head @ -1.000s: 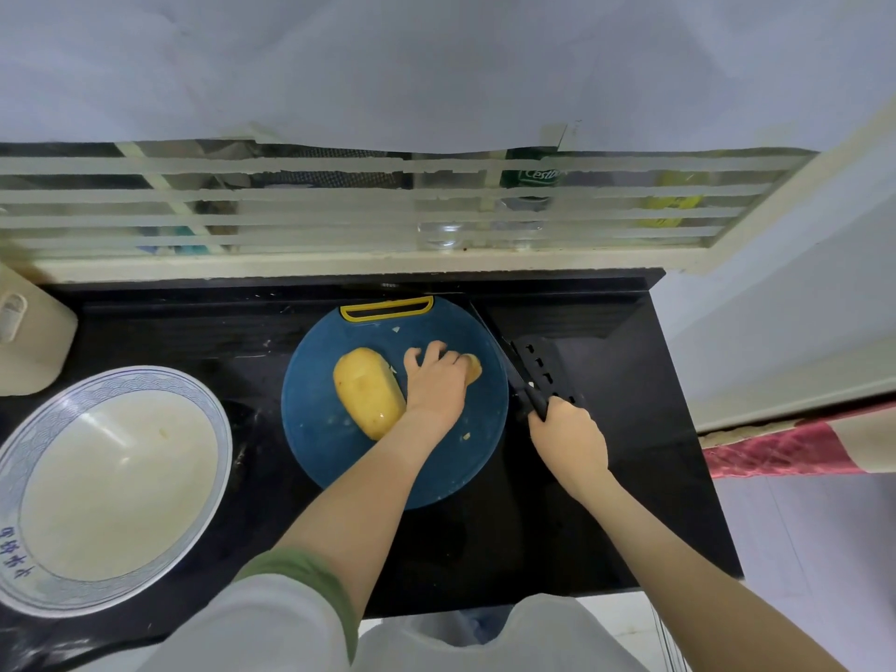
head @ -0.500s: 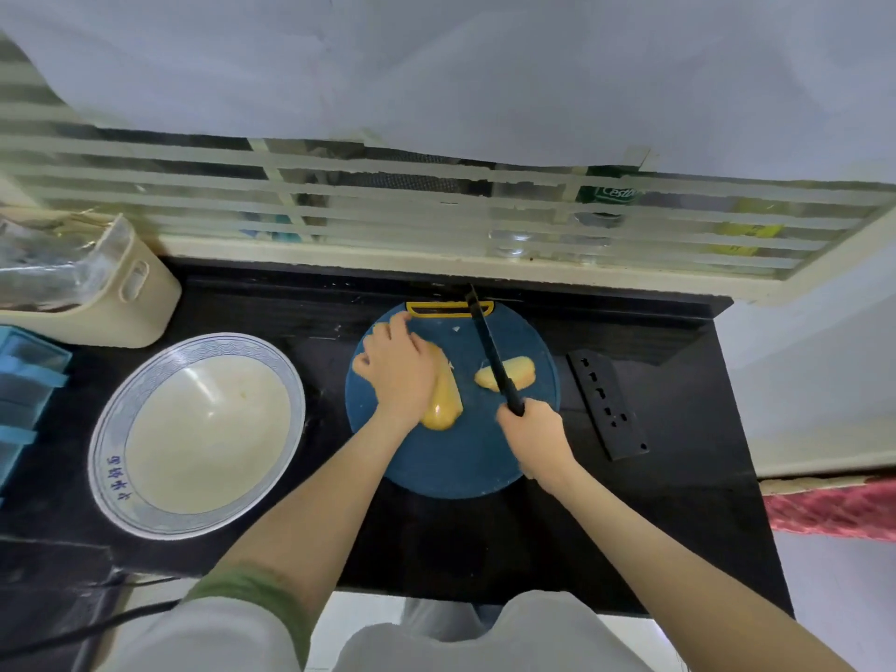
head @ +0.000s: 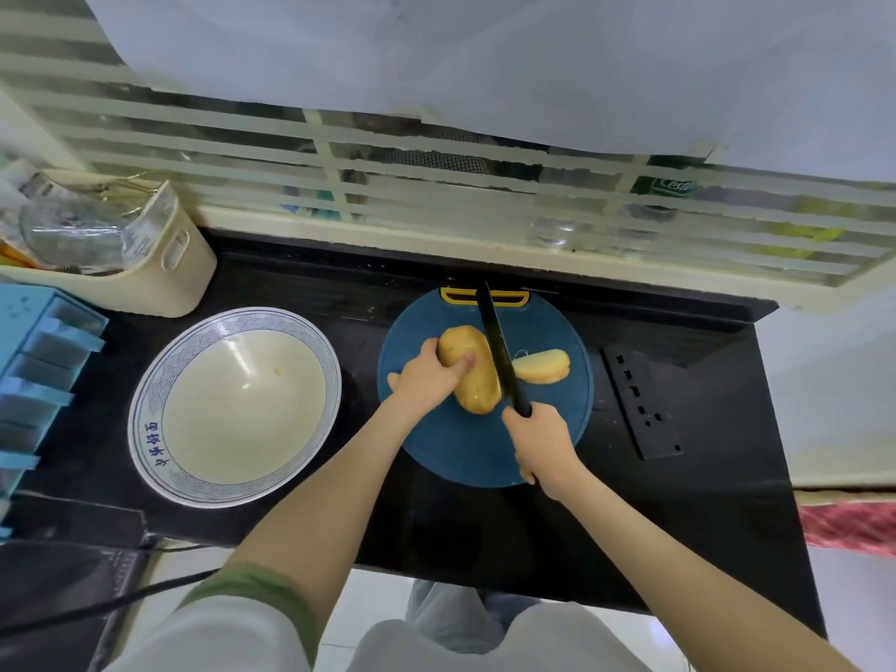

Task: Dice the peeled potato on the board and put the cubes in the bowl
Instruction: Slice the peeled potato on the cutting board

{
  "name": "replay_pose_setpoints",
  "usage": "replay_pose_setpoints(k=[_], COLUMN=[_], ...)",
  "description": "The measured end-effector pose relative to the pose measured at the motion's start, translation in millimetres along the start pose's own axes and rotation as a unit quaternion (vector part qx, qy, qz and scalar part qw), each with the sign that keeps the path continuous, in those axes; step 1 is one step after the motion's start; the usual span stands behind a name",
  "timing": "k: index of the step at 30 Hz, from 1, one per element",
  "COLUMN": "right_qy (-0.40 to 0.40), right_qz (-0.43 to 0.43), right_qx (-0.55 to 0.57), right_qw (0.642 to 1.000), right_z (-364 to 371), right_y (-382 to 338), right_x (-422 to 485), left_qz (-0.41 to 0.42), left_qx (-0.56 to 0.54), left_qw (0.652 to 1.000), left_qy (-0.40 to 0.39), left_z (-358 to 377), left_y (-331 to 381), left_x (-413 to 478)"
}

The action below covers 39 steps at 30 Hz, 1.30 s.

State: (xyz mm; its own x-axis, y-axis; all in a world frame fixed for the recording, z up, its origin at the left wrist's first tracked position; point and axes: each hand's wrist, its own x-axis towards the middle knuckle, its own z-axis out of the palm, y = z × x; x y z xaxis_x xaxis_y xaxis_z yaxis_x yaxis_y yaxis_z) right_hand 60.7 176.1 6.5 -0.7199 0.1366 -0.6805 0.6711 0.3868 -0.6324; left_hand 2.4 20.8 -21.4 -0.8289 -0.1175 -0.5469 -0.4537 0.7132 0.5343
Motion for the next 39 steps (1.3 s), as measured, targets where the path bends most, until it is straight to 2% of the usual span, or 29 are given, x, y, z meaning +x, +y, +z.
replay_pose_setpoints(k=[7, 14, 21, 31, 39], right_qy=[-0.004, -0.029, -0.045, -0.067, -0.076], right_qz=[0.026, 0.059, 0.082, 0.087, 0.119], right_qx=[0.046, 0.079, 0.02, 0.003, 0.061], right_qw=[0.999, 0.995, 0.995, 0.994, 0.988], right_z=[-2.3, 6.5, 2.7, -19.0, -6.8], right_y=[-1.6, -8.7, -12.6, -16.5, -14.5], right_x=[-0.9, -3.2, 3.1, 0.3, -7.2], left_qz=[-0.004, -0.002, 0.017, 0.024, 0.031], left_qx=[0.051, 0.028, -0.025, 0.005, 0.014], left_qw=[0.999, 1.0, 0.994, 0.995, 0.997], left_qy=[0.013, -0.012, -0.109, -0.092, -0.066], left_z=[8.6, 6.8, -5.3, 1.0, 7.1], left_y=[11.6, 8.6, 1.8, -1.4, -1.8], left_x=[8.7, 14.3, 24.0, 26.4, 23.9])
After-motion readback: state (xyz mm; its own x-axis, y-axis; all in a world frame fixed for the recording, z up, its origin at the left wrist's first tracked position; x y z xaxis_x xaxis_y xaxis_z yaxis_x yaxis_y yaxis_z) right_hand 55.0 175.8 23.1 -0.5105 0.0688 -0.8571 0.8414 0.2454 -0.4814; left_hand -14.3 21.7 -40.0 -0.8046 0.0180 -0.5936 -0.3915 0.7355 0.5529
